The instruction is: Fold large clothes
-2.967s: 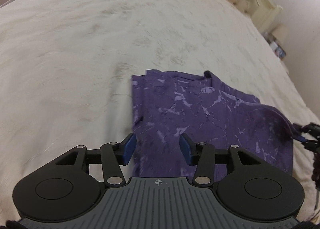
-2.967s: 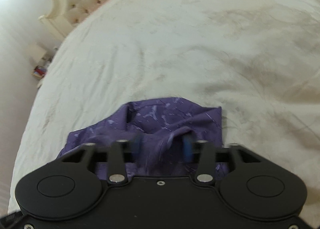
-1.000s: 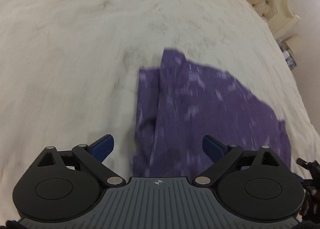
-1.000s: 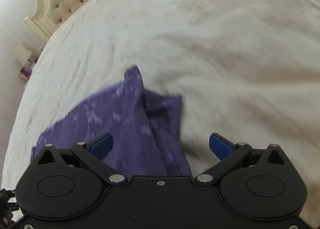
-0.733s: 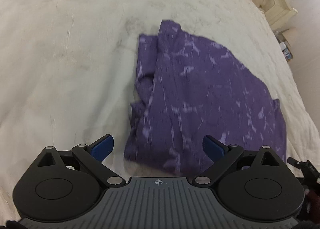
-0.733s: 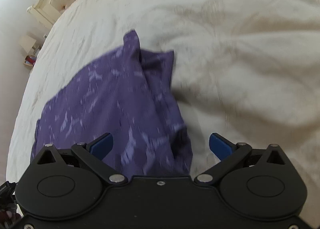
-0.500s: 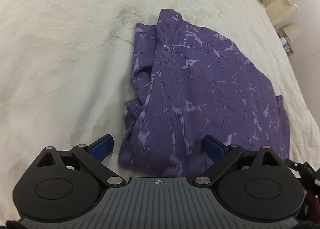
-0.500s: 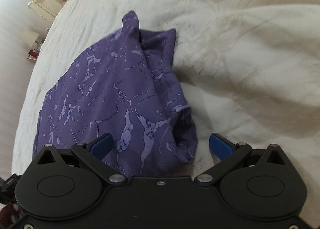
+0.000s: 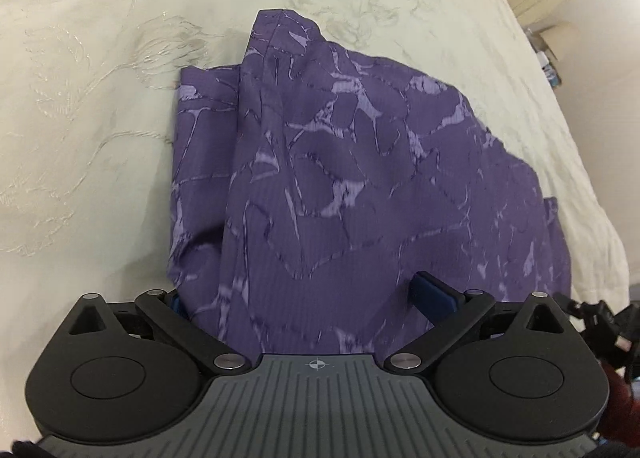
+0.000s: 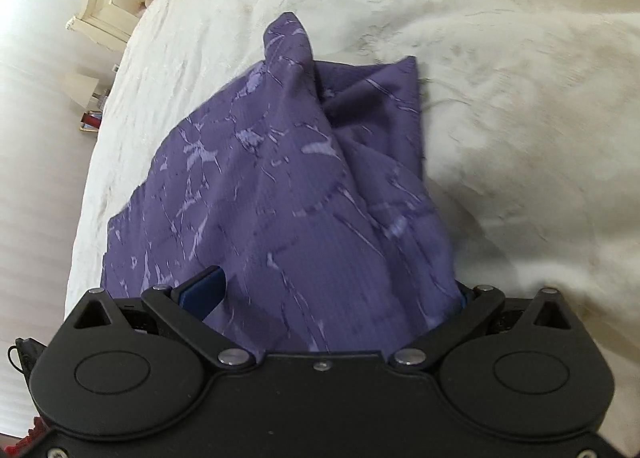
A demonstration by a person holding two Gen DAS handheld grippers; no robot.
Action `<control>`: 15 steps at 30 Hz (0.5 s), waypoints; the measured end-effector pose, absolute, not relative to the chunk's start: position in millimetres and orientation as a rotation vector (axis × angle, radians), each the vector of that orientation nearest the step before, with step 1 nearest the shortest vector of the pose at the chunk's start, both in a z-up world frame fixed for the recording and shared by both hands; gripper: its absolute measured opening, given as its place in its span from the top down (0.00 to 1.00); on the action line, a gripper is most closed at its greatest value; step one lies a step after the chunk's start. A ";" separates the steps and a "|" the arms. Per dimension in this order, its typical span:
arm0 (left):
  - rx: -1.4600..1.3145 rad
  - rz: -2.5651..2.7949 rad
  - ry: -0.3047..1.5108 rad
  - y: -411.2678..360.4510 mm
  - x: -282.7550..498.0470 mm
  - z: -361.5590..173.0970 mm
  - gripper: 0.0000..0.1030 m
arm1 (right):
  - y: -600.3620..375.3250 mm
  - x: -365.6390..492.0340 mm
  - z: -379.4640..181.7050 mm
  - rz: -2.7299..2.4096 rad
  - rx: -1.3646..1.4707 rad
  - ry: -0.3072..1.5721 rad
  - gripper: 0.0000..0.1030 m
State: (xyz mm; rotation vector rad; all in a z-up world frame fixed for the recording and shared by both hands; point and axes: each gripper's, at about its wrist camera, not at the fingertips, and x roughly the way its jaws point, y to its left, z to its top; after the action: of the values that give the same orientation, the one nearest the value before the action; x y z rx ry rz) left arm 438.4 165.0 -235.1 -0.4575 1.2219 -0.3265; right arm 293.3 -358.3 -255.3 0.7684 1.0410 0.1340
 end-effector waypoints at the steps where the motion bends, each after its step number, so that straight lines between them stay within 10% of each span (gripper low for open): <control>1: -0.474 -0.320 1.224 166.3 438.2 -235.6 0.01 | -357.1 294.3 -256.1 0.137 0.767 1.037 0.00; 7: -0.542 -0.300 1.276 171.4 432.3 -235.4 0.06 | -359.3 287.3 -253.5 0.129 0.772 1.059 0.00; 9: -0.502 -0.309 1.273 167.6 432.0 -230.7 0.32 | -357.0 285.7 -250.1 0.099 0.779 1.091 0.01; 11: -0.496 -0.325 1.279 164.7 431.2 -225.1 0.53 | -350.7 284.0 -243.9 0.103 0.742 1.105 0.31; 15: -0.496 -0.346 1.264 168.3 427.1 -206.9 0.69 | -342.3 276.4 -221.8 0.115 0.691 1.096 0.55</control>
State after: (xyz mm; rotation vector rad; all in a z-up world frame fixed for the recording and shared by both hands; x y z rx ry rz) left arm 427.1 168.3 -206.9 -0.4964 1.2645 -0.3457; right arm 276.4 -342.3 -221.8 0.6910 1.0963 0.1149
